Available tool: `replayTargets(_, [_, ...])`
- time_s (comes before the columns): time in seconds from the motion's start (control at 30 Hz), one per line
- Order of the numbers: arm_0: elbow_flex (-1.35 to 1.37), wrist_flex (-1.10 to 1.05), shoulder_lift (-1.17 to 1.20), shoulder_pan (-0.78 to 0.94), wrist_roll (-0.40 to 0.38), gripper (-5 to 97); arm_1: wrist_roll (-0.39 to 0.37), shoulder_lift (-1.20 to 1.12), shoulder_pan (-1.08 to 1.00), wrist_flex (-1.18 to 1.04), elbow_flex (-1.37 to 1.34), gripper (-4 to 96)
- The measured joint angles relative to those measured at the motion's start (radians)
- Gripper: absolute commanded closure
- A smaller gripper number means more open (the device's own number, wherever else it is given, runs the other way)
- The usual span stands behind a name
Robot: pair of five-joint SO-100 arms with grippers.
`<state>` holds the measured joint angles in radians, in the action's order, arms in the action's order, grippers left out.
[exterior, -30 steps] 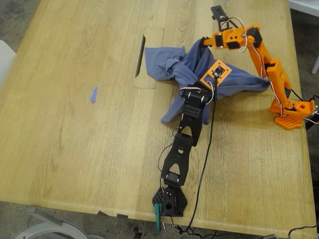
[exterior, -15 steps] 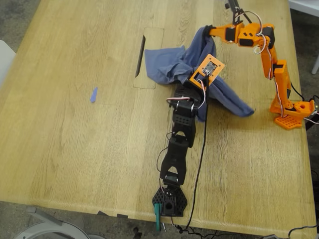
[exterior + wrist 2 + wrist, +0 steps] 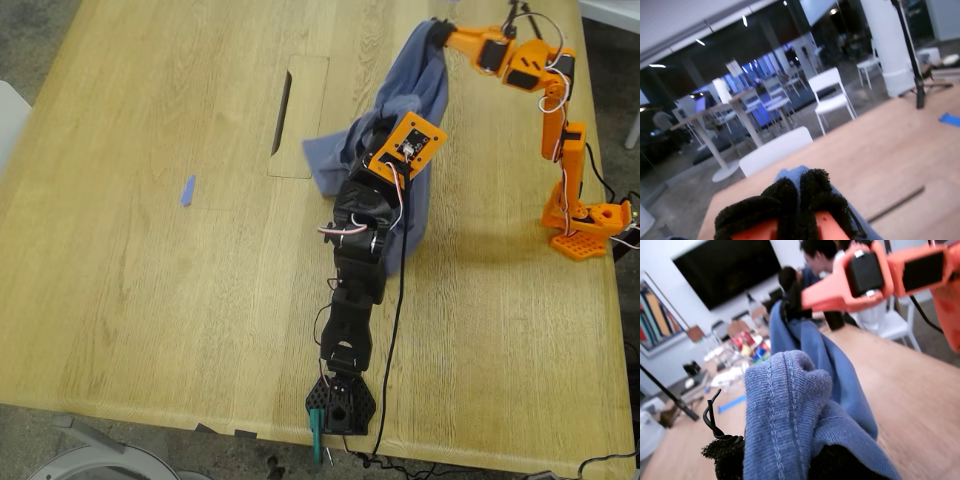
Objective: Fold a T-shirt
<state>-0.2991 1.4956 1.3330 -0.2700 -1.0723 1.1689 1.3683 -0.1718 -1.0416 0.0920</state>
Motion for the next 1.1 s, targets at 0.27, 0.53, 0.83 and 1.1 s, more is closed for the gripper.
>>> replayTargets(0.27, [0.0, -0.1, 0.08, -0.023, 0.026, 92, 0.048, 0.006, 0.025, 0.213, 0.003, 91.4])
replayTargets(0.53, [0.0, -0.202, 0.161, -0.032, 0.037, 92, 0.084, 0.026, 0.028, 0.357, 0.003, 91.4])
replayTargets(0.83, [0.0, -0.341, 0.222, -0.032, 0.04, 92, 0.138, 0.066, 0.037, 0.457, 0.009, 91.4])
replayTargets(1.1, [0.0, -0.37, 0.242, -0.118, 0.025, 92, 0.147, 0.16, 0.075, 0.367, 0.011, 91.3])
